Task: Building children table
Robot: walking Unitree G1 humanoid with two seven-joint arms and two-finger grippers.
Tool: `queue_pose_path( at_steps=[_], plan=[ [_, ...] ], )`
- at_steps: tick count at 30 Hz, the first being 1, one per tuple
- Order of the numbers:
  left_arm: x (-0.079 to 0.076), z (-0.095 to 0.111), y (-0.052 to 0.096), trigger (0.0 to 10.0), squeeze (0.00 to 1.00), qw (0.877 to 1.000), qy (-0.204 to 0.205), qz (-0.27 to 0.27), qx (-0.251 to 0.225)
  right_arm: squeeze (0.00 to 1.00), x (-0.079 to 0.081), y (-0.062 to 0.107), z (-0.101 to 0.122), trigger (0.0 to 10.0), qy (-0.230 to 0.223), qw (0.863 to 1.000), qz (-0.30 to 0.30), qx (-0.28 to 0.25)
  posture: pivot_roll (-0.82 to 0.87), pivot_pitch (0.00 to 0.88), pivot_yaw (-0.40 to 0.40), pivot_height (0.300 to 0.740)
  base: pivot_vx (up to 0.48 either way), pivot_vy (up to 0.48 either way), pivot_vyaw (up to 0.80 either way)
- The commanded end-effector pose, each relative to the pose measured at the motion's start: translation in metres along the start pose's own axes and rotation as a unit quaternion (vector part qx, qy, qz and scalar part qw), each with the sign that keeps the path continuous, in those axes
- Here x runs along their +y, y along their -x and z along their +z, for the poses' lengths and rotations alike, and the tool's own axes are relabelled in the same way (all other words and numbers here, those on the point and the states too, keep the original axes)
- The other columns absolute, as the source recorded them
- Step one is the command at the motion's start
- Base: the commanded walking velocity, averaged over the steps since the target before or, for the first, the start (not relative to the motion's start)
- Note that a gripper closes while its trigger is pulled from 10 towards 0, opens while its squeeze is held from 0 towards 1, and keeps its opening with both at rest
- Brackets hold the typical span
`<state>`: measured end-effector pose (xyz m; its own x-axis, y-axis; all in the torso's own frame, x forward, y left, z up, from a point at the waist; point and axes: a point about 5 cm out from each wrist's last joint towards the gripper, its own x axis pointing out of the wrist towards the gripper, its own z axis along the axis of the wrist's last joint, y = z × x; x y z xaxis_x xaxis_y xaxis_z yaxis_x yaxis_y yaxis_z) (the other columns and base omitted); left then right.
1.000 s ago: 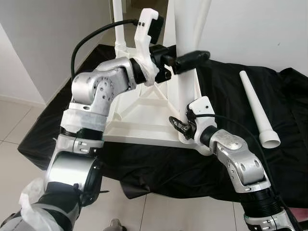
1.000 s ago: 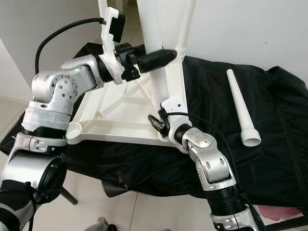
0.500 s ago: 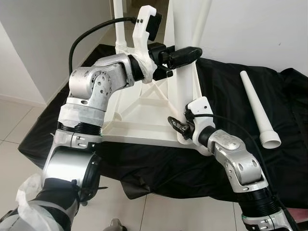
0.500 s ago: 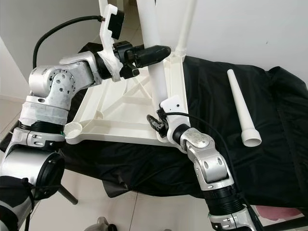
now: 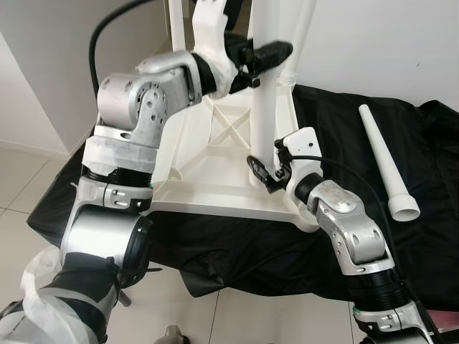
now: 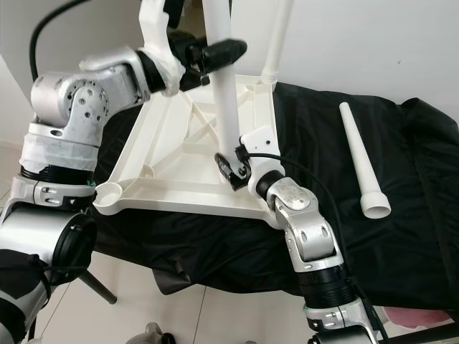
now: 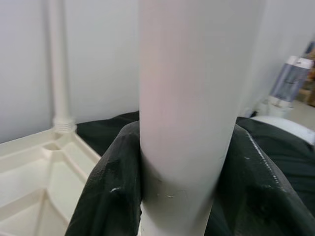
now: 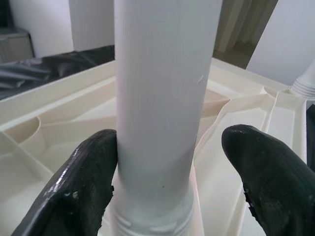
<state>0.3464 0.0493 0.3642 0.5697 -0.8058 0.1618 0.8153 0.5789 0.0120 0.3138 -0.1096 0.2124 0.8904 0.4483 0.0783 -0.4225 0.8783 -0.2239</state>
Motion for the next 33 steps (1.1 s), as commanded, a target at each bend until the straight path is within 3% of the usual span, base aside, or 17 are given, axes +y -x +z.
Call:
queue_pose_path(
  at_steps=[1, 7, 20, 25, 33],
  plan=[
    [0.001, 0.01, 0.0, 10.0, 0.0, 0.999, -0.029, 0.037, -0.01, 0.0, -0.004, -0.001, 0.002, 10.0, 0.005, 1.0, -0.017, -0.005, 0.02, 0.055, -0.003, 0.74, 0.0, 0.0, 0.0],
    [-0.004, 0.023, -0.008, 10.0, 0.0, 0.993, -0.066, 0.089, -0.036, 0.0, 0.003, -0.015, 0.005, 10.0, 0.008, 0.997, -0.07, -0.031, 0.02, 0.062, -0.017, 0.74, 0.0, 0.0, 0.0],
    [-0.017, 0.031, -0.017, 10.0, 0.0, 0.992, -0.037, 0.098, -0.066, 0.0, 0.007, -0.042, 0.004, 10.0, 0.025, 0.987, -0.148, -0.051, 0.03, 0.053, -0.03, 0.74, 0.0, 0.0, 0.0],
    [-0.021, 0.032, -0.021, 10.0, 0.0, 0.992, -0.033, 0.098, -0.072, 0.0, 0.012, -0.057, 0.004, 10.0, 0.048, 0.985, -0.153, -0.06, 0.04, 0.048, -0.041, 0.74, 0.0, 0.0, 0.0],
    [-0.022, 0.033, -0.023, 10.0, 0.0, 0.991, -0.032, 0.101, -0.076, 0.0, 0.013, -0.067, 0.004, 10.0, 0.069, 0.982, -0.164, -0.068, 0.05, 0.046, -0.048, 0.74, 0.0, 0.0, 0.0]
  ],
)
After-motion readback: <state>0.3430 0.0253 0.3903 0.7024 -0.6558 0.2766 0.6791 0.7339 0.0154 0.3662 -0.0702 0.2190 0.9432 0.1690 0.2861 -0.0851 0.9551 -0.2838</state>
